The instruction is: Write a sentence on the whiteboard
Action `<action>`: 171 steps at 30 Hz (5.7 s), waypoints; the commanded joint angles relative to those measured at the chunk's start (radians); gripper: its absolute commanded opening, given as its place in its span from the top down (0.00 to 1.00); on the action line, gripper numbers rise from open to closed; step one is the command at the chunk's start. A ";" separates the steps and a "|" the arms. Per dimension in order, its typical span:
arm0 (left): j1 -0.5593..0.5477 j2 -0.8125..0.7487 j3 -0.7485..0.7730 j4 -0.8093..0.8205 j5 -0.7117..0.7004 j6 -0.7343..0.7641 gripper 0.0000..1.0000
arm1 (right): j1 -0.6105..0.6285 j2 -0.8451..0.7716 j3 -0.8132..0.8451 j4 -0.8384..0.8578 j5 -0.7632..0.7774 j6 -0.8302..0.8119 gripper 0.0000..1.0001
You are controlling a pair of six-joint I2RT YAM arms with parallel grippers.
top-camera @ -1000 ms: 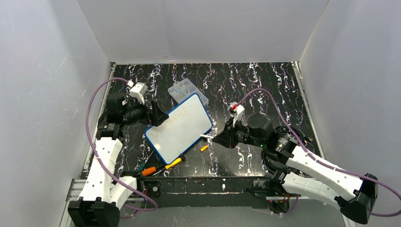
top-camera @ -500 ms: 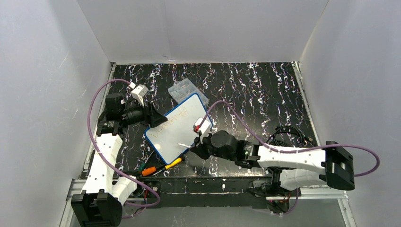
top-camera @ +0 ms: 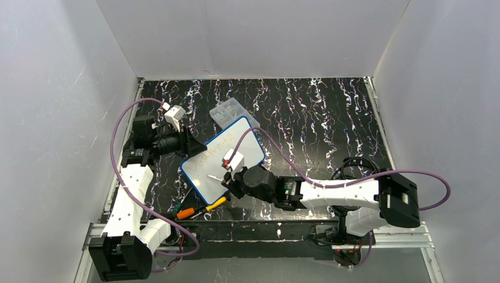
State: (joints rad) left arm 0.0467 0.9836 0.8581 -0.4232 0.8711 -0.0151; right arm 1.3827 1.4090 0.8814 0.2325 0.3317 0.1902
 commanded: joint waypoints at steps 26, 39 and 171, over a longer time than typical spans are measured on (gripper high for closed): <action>-0.032 0.015 -0.014 -0.011 0.031 0.039 0.89 | 0.020 0.093 0.064 -0.069 0.062 0.040 0.99; -0.032 0.009 -0.020 -0.011 0.031 0.054 1.00 | 0.038 0.014 0.033 0.028 0.093 0.046 0.99; -0.032 -0.013 -0.018 -0.019 0.026 0.085 1.00 | 0.077 -0.001 -0.025 -0.085 0.244 0.137 0.99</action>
State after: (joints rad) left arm 0.0219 0.9977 0.8459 -0.4133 0.8692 0.0601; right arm 1.4490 1.4635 0.8673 0.1585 0.5575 0.3157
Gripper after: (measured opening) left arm 0.082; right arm 0.206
